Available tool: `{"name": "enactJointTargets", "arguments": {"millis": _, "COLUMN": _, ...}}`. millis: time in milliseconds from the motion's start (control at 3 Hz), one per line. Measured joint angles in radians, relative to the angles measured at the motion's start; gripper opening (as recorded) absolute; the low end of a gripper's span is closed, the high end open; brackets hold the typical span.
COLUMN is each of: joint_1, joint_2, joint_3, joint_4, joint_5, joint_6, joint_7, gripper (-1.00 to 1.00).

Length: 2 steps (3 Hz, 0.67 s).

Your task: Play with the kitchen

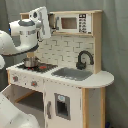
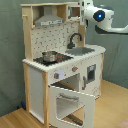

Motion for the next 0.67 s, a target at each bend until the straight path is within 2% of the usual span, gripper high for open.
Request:
{"name": "enactJointTargets", "arguments": {"millis": 333, "joint_1": 0.098, "joint_2": -0.012, "joint_3": -0.015, "joint_4": -0.027, "joint_5": 0.001, "joint_6": -0.006, "joint_7": -0.003, "gripper": 1.0}}
{"name": "enactJointTargets", "arguments": {"millis": 667, "joint_1": 0.193, "joint_2": -0.029, "joint_3": -0.04, "joint_4": -0.052, "joint_5": 0.001, "joint_6": -0.056, "joint_7": -0.006, "gripper": 1.0}}
